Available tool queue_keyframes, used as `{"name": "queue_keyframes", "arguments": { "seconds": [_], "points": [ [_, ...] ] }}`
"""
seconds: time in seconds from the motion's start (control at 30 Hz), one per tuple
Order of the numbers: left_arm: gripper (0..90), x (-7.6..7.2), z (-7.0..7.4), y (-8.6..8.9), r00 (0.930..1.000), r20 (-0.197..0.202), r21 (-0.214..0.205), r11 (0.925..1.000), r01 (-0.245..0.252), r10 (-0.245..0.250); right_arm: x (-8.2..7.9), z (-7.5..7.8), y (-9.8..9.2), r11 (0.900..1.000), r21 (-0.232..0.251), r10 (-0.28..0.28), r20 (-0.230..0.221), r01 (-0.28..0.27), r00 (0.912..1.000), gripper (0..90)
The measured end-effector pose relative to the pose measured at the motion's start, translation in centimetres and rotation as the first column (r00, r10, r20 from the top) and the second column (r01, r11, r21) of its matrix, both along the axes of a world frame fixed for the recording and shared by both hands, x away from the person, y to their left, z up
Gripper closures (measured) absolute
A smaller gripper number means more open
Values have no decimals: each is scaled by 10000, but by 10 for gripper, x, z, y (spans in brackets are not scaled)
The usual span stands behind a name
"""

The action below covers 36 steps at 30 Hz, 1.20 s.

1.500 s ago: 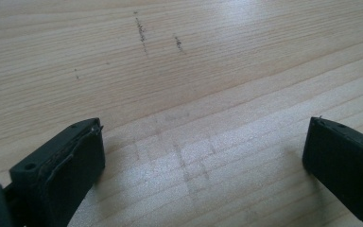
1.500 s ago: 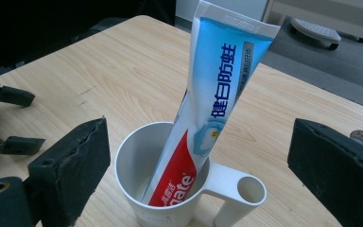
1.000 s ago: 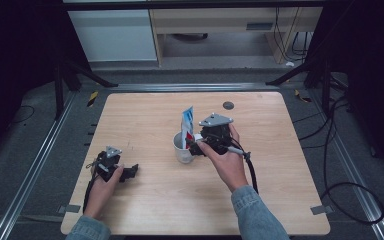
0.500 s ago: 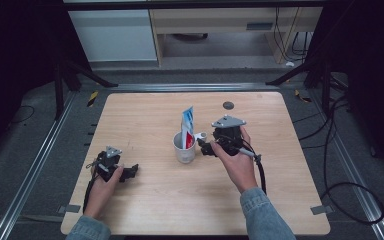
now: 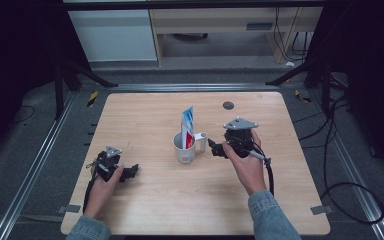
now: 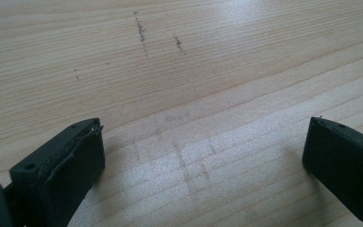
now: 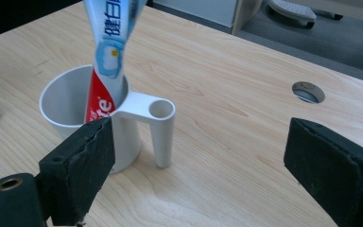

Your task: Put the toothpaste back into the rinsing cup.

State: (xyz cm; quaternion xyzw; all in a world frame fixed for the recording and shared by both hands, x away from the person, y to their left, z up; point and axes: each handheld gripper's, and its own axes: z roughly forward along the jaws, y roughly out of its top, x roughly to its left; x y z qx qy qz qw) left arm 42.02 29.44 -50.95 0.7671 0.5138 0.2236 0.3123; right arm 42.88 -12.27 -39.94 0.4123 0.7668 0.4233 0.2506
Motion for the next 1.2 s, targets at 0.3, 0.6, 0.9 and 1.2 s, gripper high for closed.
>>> {"name": "queue_keyframes", "arguments": {
  "seconds": [0.3, 0.6, 0.9, 1.2],
  "points": [
    [0, 0, 0, 0, 10000, 1, -1, 10000, -1, 1, -5, -9, -26, 9986, -51, -528, -195, 527, 9984, 99],
    [0, 0, 0, 0, 10000, 3, 0, 10000, 2, -2, -7, -20, -52, 9952, -140, -970, -428, 964, 9944, 96],
    [0, 0, 0, 0, 10000, 2, 2, 10000, 1, -1, -11, -43, -78, 9893, -164, -1459, -1188, 1450, 9821, 97],
    [0, 0, 0, 0, 10000, -8, 8, 10000, 15, -15, -14, -65, -98, 9806, -197, -1954, -1686, 1948, 9661, 93]
  ]
}}
